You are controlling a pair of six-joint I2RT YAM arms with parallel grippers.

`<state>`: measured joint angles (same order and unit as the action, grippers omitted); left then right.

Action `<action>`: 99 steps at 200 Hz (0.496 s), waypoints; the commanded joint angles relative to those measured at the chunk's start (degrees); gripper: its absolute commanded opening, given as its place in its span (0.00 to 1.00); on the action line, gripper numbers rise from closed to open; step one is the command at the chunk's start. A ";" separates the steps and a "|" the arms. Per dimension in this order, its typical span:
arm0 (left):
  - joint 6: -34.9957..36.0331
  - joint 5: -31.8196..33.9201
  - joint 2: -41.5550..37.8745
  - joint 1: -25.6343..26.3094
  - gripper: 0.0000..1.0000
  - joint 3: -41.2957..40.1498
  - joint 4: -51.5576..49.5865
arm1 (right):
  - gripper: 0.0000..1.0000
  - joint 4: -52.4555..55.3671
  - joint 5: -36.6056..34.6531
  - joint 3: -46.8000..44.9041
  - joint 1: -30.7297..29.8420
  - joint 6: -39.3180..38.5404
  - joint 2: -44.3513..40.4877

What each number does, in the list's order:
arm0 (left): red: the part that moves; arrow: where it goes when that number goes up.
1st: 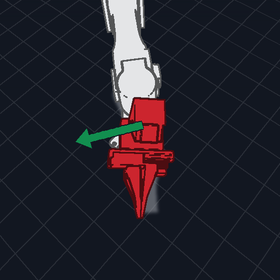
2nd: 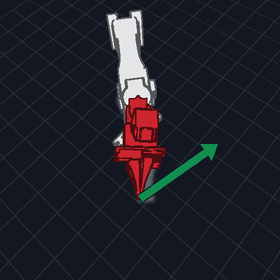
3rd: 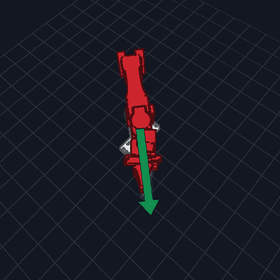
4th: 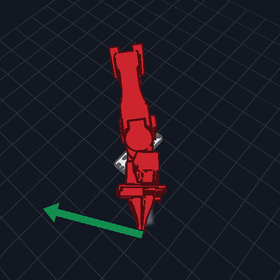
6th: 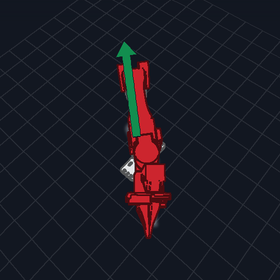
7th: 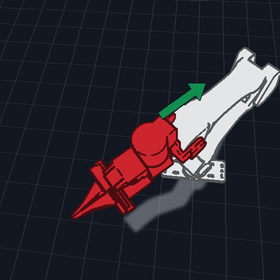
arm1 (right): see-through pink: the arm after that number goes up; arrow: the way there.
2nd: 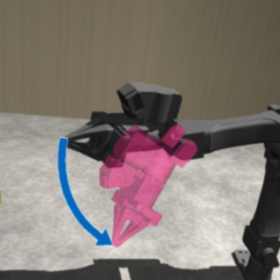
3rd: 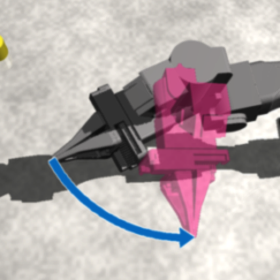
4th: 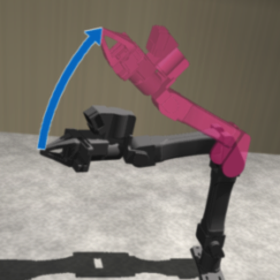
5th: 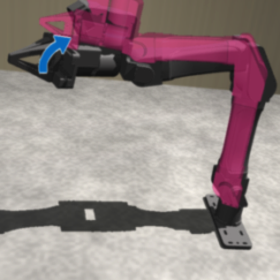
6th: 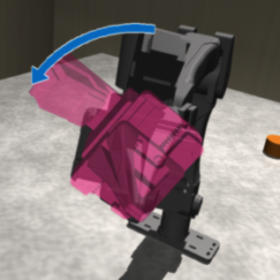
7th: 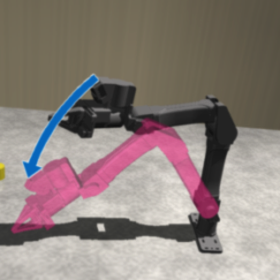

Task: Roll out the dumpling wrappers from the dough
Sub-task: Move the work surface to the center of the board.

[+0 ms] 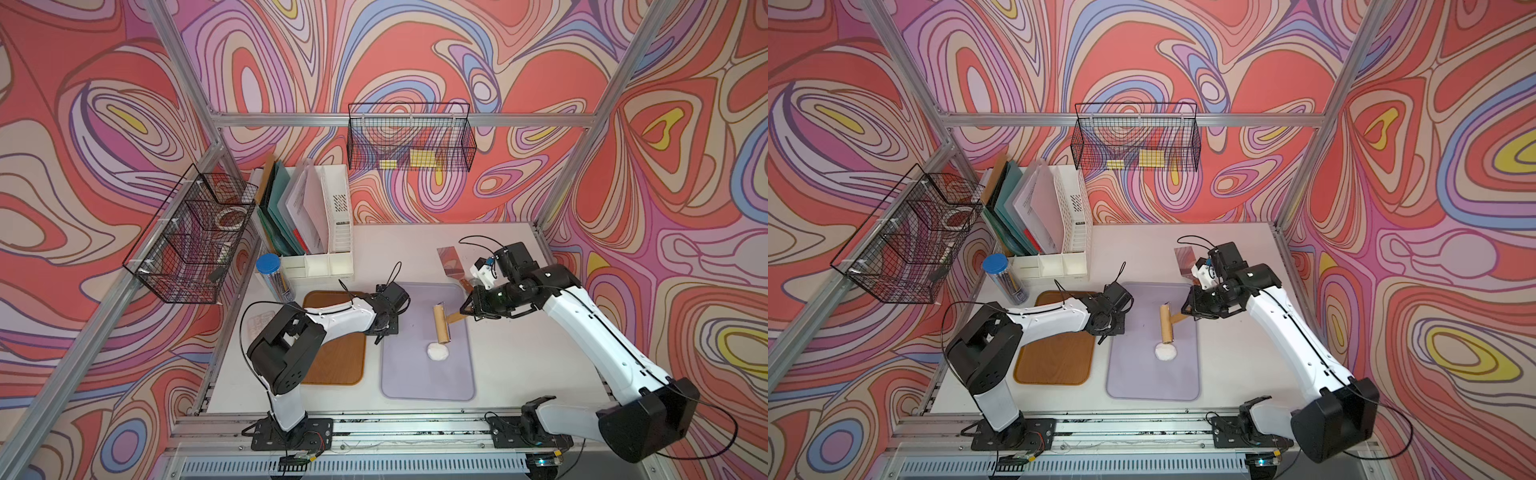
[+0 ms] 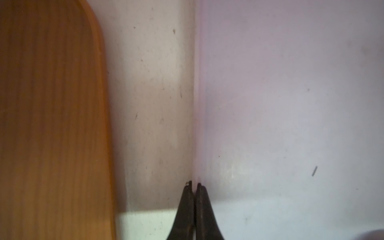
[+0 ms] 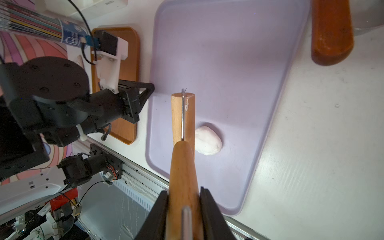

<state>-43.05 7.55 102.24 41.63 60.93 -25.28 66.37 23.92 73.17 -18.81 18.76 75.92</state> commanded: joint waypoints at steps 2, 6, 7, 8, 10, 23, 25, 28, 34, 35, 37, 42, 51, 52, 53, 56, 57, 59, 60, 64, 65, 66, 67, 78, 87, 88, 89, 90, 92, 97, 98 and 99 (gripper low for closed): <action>-1.22 2.84 1.04 -1.49 0.00 1.02 1.97 | 0.00 2.02 -3.84 1.83 -2.66 2.43 2.76; -1.32 2.99 0.89 -1.62 0.00 0.95 2.18 | 0.00 1.66 -3.64 2.02 -3.29 3.02 3.24; -1.33 2.99 0.92 -1.63 0.00 0.91 2.26 | 0.00 1.57 -3.63 2.09 -3.40 3.12 3.34; -1.42 3.04 0.93 -1.68 0.00 0.88 2.30 | 0.00 1.48 -3.58 2.12 -3.59 3.25 3.44; -1.53 3.07 0.90 -1.71 0.00 0.82 2.42 | 0.00 1.37 -3.54 2.30 -4.02 3.44 3.64; -2.45 3.28 0.69 -2.11 0.00 0.51 3.24 | 0.00 1.84 -5.05 4.08 -6.29 4.58 5.37; -2.54 3.26 0.64 -2.15 0.00 0.44 3.49 | 0.00 2.01 -5.47 4.33 -6.56 4.67 5.66; -2.75 3.30 0.60 -2.16 0.00 0.38 3.68 | 0.00 2.19 -6.15 4.69 -6.87 4.84 6.05; -3.27 3.71 0.43 -2.25 0.00 0.25 4.02 | 0.00 2.54 -7.69 5.16 -7.25 5.22 6.68; -3.36 3.79 0.43 -2.25 0.00 0.20 4.10 | 0.00 2.63 -7.90 5.24 -7.23 5.27 6.78; -3.53 3.92 0.36 -2.27 0.00 0.17 4.25 | 0.00 2.74 -8.29 5.30 -7.28 5.28 6.96; -3.81 4.19 0.29 -2.25 0.00 0.03 4.70 | 0.00 2.90 -9.27 5.34 -7.34 5.39 7.37; -4.06 4.23 0.38 -2.42 0.00 -0.02 5.43 | 0.00 3.02 -10.25 5.32 -7.47 5.43 8.21; -4.06 4.23 0.40 -2.42 0.00 -0.02 5.47 | 0.00 3.09 -10.36 5.36 -7.51 5.42 8.29; -4.06 4.18 0.41 -2.47 0.00 -0.02 5.53 | 0.00 3.12 -10.46 5.39 -7.54 5.41 8.37; -4.06 4.08 0.56 -2.44 0.00 0.10 5.58 | 0.00 3.22 -10.73 5.47 -7.70 5.48 8.80; -4.06 3.98 0.62 -2.52 0.00 0.13 5.59 | 0.00 3.23 -10.82 5.44 -7.72 5.53 8.94; -4.06 3.90 0.73 -2.58 0.00 0.22 5.59 | 0.00 3.23 -10.91 5.47 -7.81 5.56 9.00; -4.06 3.84 0.80 -2.64 0.00 0.28 5.59 | 0.00 3.24 -11.07 5.49 -7.93 5.58 9.12; -4.06 3.65 1.00 -2.73 0.00 0.47 5.59 | 0.00 3.16 -11.30 5.45 -8.15 5.60 9.36; -4.06 3.58 1.02 -2.76 0.00 0.49 5.59 | 0.00 3.11 -11.28 5.43 -8.21 5.63 9.43; -4.06 3.55 1.11 -2.77 0.00 0.54 5.59 | 0.00 3.05 -11.32 5.42 -8.28 5.65 9.47; -4.06 3.49 1.16 -2.82 0.00 0.61 5.59 | 0.00 2.97 -11.34 5.41 -8.31 5.70 9.49; -3.97 2.70 1.62 -3.04 0.00 0.76 5.69 | 0.00 2.23 -11.24 5.09 -8.65 5.89 9.83; -3.97 2.39 1.80 -3.14 0.00 0.56 6.07 | 0.00 1.42 -11.11 4.79 -8.79 5.92 10.21; -4.02 2.38 1.82 -3.18 0.00 0.54 6.09 | 0.00 1.32 -11.05 4.70 -8.79 5.97 10.25; -4.04 2.38 1.78 -3.20 0.00 0.48 6.10 | 0.00 1.18 -11.07 4.66 -8.79 6.00 10.23; -4.05 2.38 1.76 -3.21 0.00 0.45 6.16 | 0.00 1.07 -11.04 4.64 -8.79 6.01 10.31; -4.06 2.38 1.77 -3.22 0.00 0.32 6.19 | 0.00 0.87 -11.01 4.62 -8.86 6.04 10.39; -4.06 2.30 1.82 -3.28 0.00 0.11 6.40 | 0.00 0.37 -11.00 4.38 -9.02 6.23 10.66; -4.11 2.29 1.82 -3.30 0.00 0.09 6.44 | 0.00 0.23 -11.00 4.32 -8.99 6.26 10.70; -4.13 2.29 1.78 -3.30 0.00 0.08 6.45 | 0.00 0.15 -11.05 4.29 -9.07 6.27 10.76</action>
<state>-45.65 8.10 103.02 39.16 60.90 -21.63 68.62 14.17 77.17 -26.94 23.83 85.95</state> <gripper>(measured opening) 0.063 0.295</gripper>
